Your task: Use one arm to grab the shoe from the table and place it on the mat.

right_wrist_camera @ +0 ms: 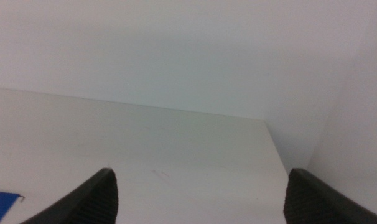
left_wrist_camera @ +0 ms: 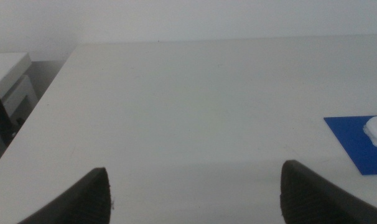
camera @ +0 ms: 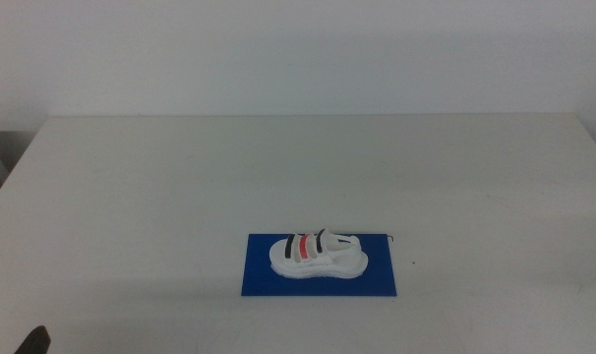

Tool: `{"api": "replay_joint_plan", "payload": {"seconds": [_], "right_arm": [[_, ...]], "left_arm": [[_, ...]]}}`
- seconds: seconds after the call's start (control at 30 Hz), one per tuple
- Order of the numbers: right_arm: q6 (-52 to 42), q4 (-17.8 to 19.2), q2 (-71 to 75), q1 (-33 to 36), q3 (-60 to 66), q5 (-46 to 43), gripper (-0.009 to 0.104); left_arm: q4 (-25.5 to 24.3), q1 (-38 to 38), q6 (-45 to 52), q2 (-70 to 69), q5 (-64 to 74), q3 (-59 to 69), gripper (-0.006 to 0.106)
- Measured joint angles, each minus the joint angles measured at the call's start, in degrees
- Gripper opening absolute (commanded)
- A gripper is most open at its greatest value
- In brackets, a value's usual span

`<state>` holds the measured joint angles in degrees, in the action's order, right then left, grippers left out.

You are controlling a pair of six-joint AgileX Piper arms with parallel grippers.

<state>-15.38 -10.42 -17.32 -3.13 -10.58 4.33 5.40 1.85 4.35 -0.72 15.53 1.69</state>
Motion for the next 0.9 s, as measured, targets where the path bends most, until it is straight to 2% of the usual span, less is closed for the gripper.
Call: {"api": "replay_joint_plan", "payload": {"seconds": [0.4,0.9], "right_arm": [[0.0,1.7,5.5,0.0,12.0,-1.2,0.092],[0.0,1.8,17.9,0.0,12.2,-0.2,0.092]], "left_arm": [[0.0,0.0,0.0,0.0,0.0,0.0,0.094],[0.0,0.0,0.0,0.0,0.0,0.0,0.094]]}}
